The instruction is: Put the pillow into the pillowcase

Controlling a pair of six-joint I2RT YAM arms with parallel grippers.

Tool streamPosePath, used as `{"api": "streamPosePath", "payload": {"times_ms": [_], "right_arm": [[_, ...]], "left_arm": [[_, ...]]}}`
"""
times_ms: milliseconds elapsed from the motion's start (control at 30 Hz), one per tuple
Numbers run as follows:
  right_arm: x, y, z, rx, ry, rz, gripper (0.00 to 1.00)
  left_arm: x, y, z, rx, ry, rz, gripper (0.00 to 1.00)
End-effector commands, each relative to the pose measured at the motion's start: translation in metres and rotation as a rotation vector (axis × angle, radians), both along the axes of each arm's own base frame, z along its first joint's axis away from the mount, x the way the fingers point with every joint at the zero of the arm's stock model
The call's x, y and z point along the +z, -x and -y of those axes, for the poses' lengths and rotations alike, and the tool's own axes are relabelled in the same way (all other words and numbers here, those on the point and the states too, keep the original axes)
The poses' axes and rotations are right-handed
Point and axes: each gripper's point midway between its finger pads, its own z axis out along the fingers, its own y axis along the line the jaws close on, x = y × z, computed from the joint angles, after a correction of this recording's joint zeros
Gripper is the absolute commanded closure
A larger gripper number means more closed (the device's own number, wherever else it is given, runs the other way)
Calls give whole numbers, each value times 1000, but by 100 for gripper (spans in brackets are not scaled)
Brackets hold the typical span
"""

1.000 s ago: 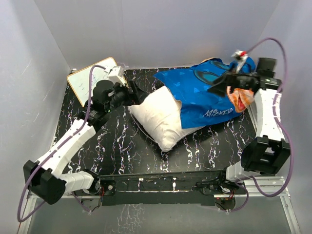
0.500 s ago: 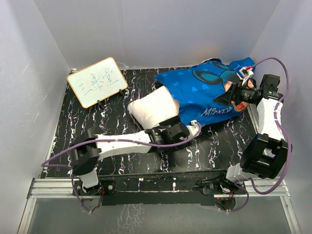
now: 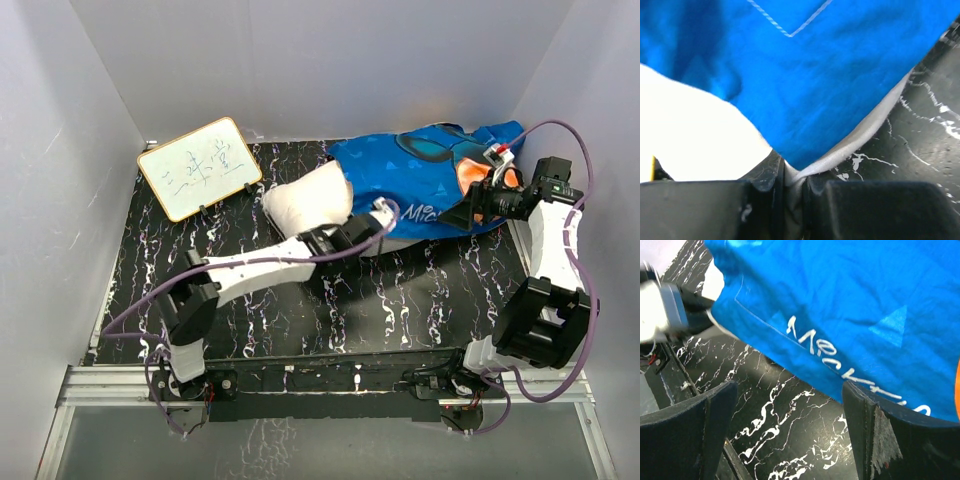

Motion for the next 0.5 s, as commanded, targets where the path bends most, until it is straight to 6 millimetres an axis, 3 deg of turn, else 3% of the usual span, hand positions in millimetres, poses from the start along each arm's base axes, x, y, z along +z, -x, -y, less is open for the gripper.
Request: {"api": "streamPosePath", "payload": {"times_ms": [0, 133, 233, 333, 467], "right_arm": [[50, 4, -3, 59, 81, 192, 11], [94, 9, -13, 120, 52, 296, 11], [126, 13, -21, 154, 16, 373, 12], [145, 11, -25, 156, 13, 424, 14], [120, -14, -18, 12, 96, 379, 20]], "left_arm": [[132, -6, 10, 12, 537, -84, 100], [236, -16, -15, 27, 1005, -237, 100], [285, -17, -36, -1, 1279, -408, 100], [289, -9, -46, 2, 1461, -639, 100], [242, -6, -63, 117, 1586, -828, 100]]}}
